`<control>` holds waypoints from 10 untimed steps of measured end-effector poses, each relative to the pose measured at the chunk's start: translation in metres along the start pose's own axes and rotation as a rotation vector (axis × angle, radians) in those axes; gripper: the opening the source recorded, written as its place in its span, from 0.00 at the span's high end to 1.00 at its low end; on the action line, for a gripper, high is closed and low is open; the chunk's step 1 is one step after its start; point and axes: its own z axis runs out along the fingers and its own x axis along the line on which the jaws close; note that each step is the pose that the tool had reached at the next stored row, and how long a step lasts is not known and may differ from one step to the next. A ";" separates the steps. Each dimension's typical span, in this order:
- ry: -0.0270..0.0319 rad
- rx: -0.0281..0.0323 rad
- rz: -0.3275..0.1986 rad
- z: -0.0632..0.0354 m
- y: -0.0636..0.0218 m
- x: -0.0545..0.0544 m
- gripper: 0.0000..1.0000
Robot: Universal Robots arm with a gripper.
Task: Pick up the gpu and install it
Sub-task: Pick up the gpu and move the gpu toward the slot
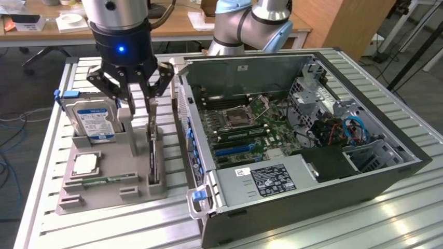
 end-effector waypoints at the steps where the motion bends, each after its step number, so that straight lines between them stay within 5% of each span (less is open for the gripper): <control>1: -0.0001 0.0000 0.000 0.0005 0.0000 0.000 0.64; 10: 0.0000 0.0000 0.000 0.0083 -0.0004 0.000 0.64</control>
